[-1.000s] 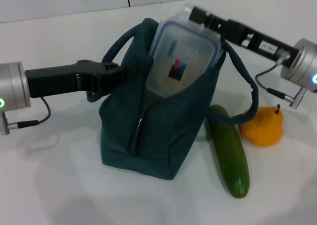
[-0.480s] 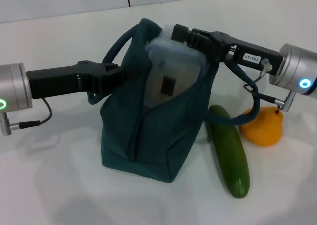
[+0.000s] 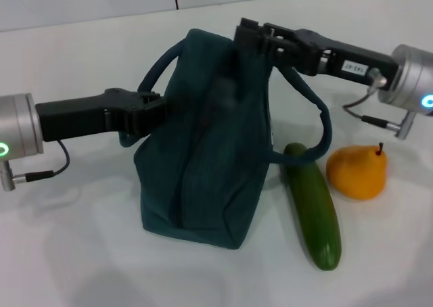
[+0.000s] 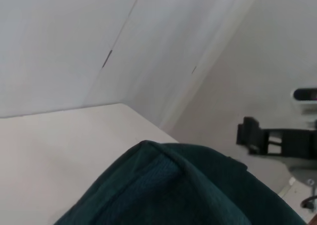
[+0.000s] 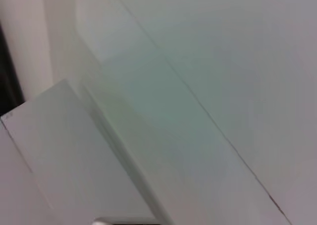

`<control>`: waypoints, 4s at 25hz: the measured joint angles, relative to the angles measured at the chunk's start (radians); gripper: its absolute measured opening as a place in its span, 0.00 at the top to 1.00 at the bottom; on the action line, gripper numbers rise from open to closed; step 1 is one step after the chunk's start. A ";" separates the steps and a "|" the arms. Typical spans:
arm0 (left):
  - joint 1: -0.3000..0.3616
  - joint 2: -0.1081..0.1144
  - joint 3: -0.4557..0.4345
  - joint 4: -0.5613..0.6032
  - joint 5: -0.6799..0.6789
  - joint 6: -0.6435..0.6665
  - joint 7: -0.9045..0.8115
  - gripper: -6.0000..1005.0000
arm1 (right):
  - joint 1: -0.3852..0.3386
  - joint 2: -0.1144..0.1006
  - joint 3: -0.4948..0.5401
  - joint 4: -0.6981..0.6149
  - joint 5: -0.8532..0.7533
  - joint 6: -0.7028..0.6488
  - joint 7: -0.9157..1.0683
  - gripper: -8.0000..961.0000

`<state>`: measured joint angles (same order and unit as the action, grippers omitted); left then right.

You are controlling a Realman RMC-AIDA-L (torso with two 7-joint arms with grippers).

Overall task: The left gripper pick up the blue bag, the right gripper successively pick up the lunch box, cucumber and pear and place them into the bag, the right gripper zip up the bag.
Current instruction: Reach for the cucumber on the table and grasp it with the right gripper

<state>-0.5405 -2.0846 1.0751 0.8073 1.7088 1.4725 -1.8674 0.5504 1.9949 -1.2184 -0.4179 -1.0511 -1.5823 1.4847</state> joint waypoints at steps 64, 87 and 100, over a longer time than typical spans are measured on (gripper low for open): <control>0.012 0.001 -0.081 -0.214 -0.332 -0.182 0.197 0.93 | 0.288 -0.068 -0.069 -0.793 -1.148 -0.564 -0.105 0.22; 0.032 0.004 -0.081 -0.230 -0.333 -0.207 0.204 0.93 | 0.259 0.020 -0.249 -0.867 -1.326 -0.479 -0.104 0.34; 0.039 0.005 -0.105 -0.237 -0.330 -0.207 0.208 0.93 | 0.269 0.023 -0.386 -0.892 -1.378 -0.437 -0.034 0.31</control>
<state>-0.5011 -2.0799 0.9697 0.5700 1.3788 1.2650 -1.6591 0.8194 2.0180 -1.6040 -1.3098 -2.4293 -2.0192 1.4503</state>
